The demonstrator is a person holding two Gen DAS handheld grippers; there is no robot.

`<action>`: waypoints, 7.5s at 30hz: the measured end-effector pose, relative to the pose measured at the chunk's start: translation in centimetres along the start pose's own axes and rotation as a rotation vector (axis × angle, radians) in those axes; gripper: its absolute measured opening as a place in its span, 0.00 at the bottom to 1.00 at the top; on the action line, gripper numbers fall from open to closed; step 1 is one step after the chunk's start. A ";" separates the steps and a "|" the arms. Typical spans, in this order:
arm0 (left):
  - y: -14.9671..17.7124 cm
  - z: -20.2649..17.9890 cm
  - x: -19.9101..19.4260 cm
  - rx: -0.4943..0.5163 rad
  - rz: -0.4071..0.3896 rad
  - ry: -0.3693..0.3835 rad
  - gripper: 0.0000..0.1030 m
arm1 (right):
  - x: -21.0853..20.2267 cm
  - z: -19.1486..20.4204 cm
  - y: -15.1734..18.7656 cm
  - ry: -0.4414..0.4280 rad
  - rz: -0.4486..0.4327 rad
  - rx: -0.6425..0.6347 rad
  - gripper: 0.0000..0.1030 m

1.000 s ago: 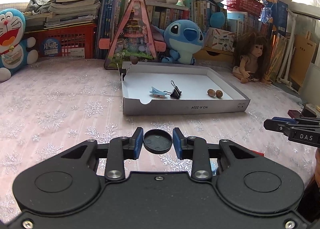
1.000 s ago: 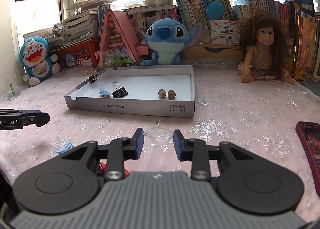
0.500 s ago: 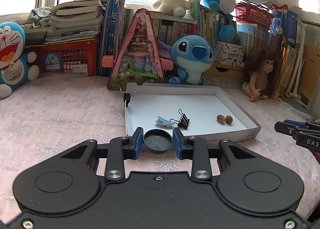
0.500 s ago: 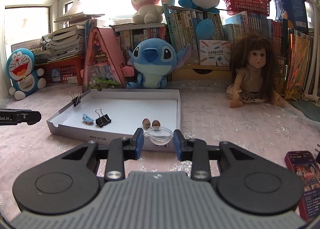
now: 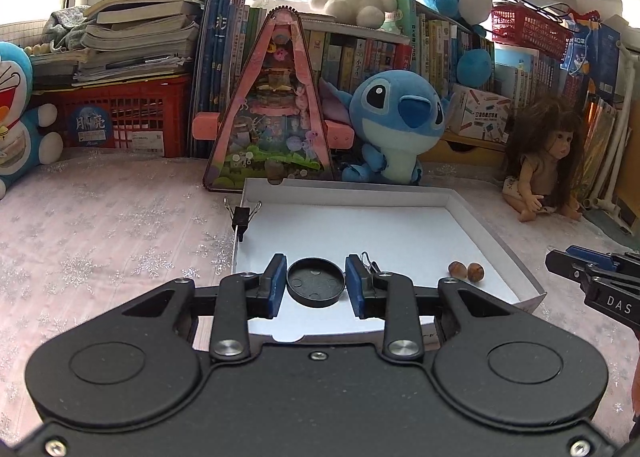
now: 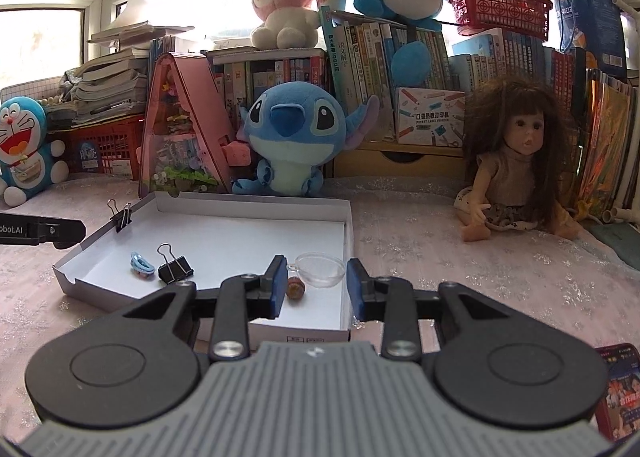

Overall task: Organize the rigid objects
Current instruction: 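Carry the black lid and clear cup into the tray, opening both tools, then withdraw both open tools from the tray toward the light-blue clip and black lid, then grasp the light-blue plastic clip with the left tool while the right tool grasps a black lid, then carry the light-blue clip and black lid into the tray, opening both tools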

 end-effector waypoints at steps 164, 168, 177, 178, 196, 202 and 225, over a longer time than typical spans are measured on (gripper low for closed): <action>12.6 -4.0 -7.4 0.106 0.149 0.239 0.15 | -10.9 6.0 10.9 -0.408 0.198 -0.051 0.36; 12.5 -4.0 -7.7 0.111 0.134 0.241 0.15 | -11.0 5.9 10.7 -0.396 0.183 -0.050 0.35; 11.4 -4.2 -8.0 0.131 0.100 0.220 0.15 | -10.5 5.5 9.7 -0.332 0.158 -0.059 0.35; 11.3 -4.2 -8.0 0.134 0.098 0.212 0.15 | -10.3 5.4 9.5 -0.313 0.156 -0.063 0.35; 5.7 -1.7 -6.2 0.095 0.031 0.097 0.15 | -6.8 2.6 3.7 -0.116 0.062 -0.037 0.35; 3.4 -1.0 -5.3 0.086 0.004 0.077 0.15 | -5.4 2.3 1.4 -0.116 0.017 -0.015 0.35; 0.7 1.7 4.7 0.079 0.064 -0.049 0.15 | 3.4 3.9 -0.4 -0.114 0.077 0.005 0.35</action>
Point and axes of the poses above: each gripper's, at about its wrist camera, not at the fingertips, and x roughly the way its jaws point, z to its left, y to its underside, the point moved 6 cm from there along x, roughly the way its jaws point
